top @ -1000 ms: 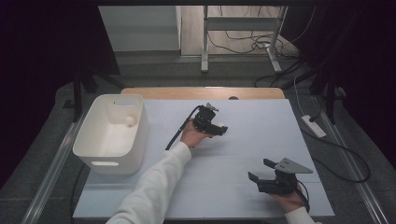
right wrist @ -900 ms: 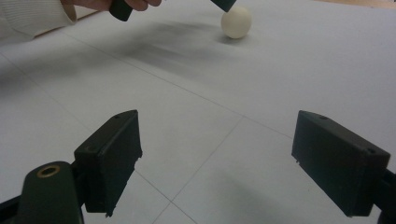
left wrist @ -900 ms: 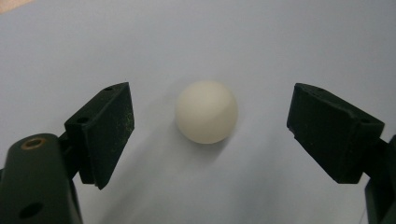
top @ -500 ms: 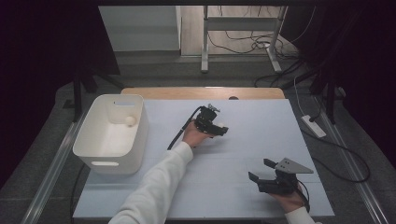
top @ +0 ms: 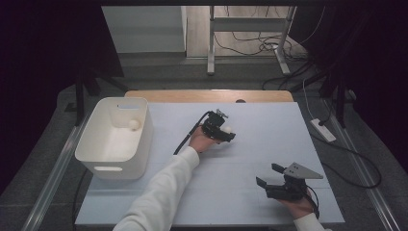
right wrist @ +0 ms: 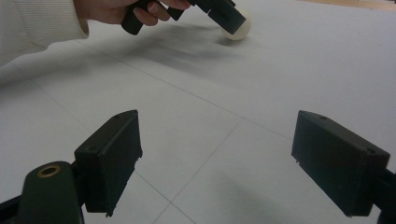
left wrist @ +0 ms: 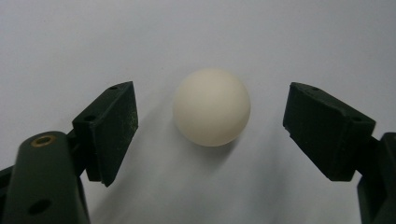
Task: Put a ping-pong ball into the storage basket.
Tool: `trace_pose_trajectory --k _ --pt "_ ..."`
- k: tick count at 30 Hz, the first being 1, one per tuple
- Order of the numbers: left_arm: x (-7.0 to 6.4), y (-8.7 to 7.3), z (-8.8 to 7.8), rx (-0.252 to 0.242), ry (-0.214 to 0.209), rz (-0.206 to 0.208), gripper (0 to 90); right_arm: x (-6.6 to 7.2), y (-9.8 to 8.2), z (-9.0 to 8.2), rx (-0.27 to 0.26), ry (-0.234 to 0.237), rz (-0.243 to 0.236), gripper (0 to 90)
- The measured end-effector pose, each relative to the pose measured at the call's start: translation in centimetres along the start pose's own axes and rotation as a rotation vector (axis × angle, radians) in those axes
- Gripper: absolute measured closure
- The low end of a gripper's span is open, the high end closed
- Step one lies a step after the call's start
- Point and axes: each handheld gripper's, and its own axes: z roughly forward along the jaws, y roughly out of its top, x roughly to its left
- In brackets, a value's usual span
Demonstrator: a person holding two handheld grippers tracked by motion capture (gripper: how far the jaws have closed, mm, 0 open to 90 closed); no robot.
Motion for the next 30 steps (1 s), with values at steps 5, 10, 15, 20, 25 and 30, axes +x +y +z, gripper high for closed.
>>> trace_pose_trajectory --k 5,10,15,20,25,30 --pt "0.02 0.05 0.26 0.003 -0.01 0.001 29.5 -0.02 0.0 -0.01 0.0 -0.001 -0.001 15.6" --pt "-0.07 0.07 0.49 0.005 -0.008 0.009 35.8 -0.04 -0.01 -0.05 -0.001 -0.002 -0.002 15.6" --pt "-0.23 0.13 0.66 0.009 0.002 0.012 43.6 -0.01 -0.01 -0.08 -0.005 -0.001 0.001 15.6" --pt "-0.23 0.29 0.69 0.022 0.006 0.018 50.6 -0.02 -0.01 -0.09 -0.006 -0.001 0.001 15.6" --pt "-0.18 0.34 0.61 0.027 0.007 0.018 51.0 -0.04 -0.01 -0.09 -0.006 -0.001 0.002 15.6" --pt "-0.17 0.49 0.12 0.014 0.003 0.014 51.1 -0.05 -0.01 -0.09 -0.007 -0.002 0.003 15.6"
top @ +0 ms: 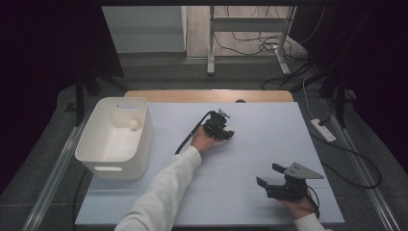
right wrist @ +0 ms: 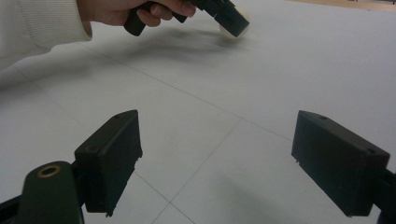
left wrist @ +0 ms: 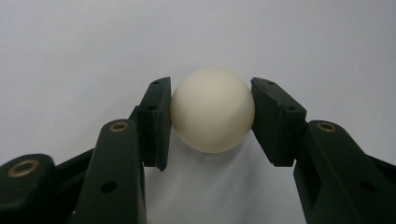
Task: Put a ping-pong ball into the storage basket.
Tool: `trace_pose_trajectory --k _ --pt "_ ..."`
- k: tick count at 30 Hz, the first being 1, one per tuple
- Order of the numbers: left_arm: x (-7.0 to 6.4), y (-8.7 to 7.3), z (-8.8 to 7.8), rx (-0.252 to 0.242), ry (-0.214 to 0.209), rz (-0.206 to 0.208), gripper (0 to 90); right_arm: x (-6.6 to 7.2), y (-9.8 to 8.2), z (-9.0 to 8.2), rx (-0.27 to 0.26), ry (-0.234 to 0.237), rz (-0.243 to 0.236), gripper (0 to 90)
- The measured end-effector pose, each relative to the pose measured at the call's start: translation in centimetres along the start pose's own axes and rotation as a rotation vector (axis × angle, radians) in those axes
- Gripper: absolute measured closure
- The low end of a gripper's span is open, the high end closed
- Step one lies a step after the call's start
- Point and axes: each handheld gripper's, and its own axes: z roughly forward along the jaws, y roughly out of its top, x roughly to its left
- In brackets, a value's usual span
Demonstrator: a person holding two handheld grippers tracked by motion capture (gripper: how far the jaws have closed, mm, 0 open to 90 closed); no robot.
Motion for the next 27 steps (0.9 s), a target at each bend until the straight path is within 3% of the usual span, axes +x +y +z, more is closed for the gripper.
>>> trace_pose_trajectory --k 17,22,27 --pt "-0.4 0.4 -2.8 -0.058 -0.019 0.002 51.1 0.0 0.0 0.0 0.002 -0.004 -0.005 15.6" --pt "-0.5 0.1 -3.4 -0.063 -0.02 0.007 51.1 0.1 0.0 0.1 0.005 -0.008 -0.007 15.7" --pt "-0.5 -0.6 -4.6 -0.097 -0.043 -0.016 51.1 0.0 0.1 0.0 -0.001 -0.008 -0.003 15.7"
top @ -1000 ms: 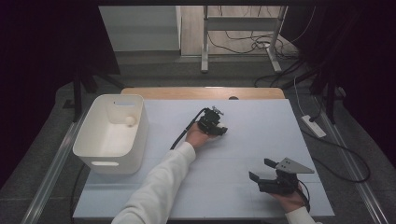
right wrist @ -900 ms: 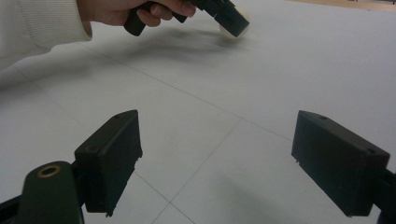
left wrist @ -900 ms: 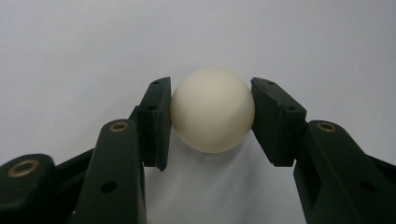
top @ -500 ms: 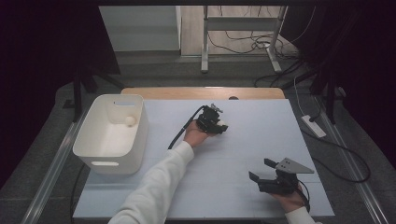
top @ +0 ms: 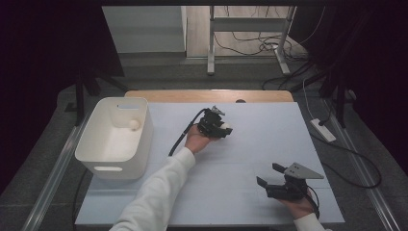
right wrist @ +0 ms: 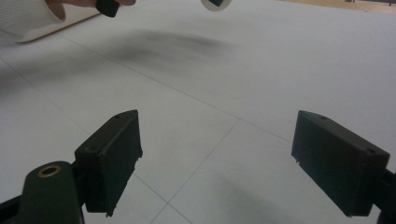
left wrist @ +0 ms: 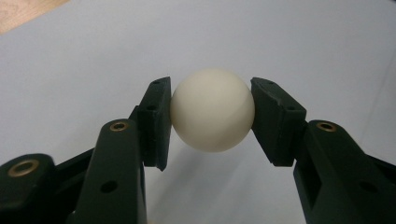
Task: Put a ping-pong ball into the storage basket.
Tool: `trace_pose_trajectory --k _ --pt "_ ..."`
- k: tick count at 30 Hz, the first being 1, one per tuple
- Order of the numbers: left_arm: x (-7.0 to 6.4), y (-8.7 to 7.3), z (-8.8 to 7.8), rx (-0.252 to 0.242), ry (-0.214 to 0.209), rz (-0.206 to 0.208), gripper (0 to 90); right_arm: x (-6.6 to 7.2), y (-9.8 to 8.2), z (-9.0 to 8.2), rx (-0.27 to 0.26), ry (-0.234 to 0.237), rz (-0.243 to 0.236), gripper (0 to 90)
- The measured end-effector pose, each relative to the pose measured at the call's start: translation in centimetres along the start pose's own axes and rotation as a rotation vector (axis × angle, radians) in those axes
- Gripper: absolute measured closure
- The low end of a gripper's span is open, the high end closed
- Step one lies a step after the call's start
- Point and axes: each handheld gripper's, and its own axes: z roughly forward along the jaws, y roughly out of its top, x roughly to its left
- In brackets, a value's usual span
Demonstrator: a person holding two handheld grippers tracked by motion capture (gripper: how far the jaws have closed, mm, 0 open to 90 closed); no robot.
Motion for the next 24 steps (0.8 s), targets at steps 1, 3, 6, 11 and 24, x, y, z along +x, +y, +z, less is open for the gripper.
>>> trace_pose_trajectory --k 1,3,6,11,24 --pt "0.0 -0.1 -0.2 -0.003 0.004 0.002 51.2 0.0 0.0 0.0 -0.002 -0.001 0.003 15.7" --pt "0.0 -0.2 -0.8 -0.009 0.007 0.005 51.1 0.0 0.0 0.0 0.0 0.0 0.003 15.7" --pt "-0.1 -0.3 -1.7 -0.019 0.014 0.012 51.1 0.1 0.0 0.1 0.004 0.001 -0.004 15.7" --pt "-0.4 -0.5 -3.1 -0.045 0.02 0.022 51.1 0.1 0.1 0.1 -0.002 0.001 0.001 15.7" --pt "-0.6 -1.2 -4.3 -0.053 0.021 0.037 51.1 0.4 0.2 0.2 0.002 -0.001 -0.012 15.7"
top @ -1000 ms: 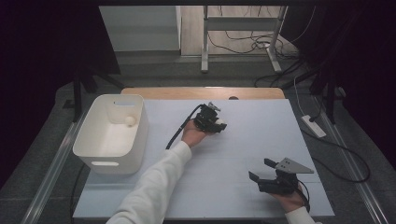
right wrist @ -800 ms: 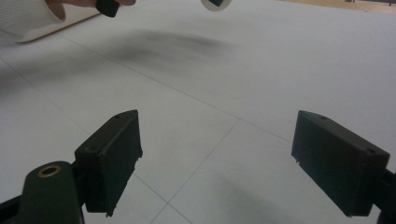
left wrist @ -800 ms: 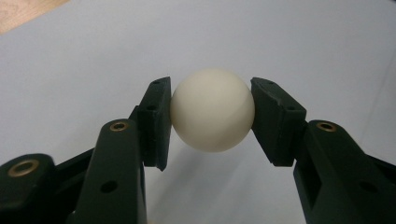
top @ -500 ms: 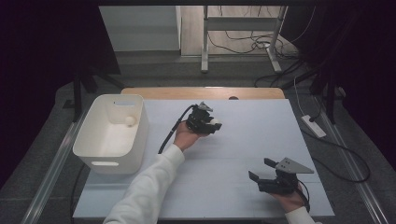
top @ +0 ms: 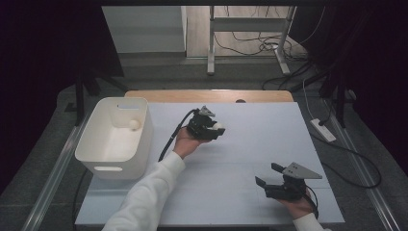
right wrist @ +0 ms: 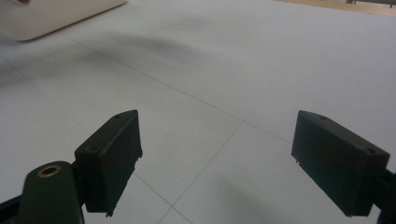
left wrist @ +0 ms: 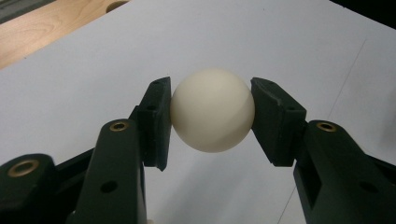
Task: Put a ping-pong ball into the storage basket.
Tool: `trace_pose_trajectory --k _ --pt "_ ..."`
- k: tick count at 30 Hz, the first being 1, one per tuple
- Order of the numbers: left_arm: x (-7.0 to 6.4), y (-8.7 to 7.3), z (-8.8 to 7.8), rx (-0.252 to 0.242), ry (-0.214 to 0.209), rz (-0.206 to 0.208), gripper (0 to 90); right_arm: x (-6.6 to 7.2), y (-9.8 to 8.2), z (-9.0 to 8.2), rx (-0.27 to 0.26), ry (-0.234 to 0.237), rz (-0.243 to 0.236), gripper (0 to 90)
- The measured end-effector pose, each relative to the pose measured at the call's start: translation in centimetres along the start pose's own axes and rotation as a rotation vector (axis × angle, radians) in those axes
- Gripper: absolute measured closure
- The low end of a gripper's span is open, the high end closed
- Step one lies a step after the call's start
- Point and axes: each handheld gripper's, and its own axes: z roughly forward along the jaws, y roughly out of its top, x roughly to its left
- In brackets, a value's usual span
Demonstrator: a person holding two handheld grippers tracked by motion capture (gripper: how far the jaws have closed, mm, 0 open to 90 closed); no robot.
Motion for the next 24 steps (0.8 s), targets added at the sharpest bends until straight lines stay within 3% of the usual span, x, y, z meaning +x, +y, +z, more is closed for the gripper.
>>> trace_pose_trajectory --k 24 --pt "-0.3 -1.0 -1.6 -0.036 -0.014 0.0 51.1 0.0 0.0 0.1 0.004 -0.001 -0.002 15.7"
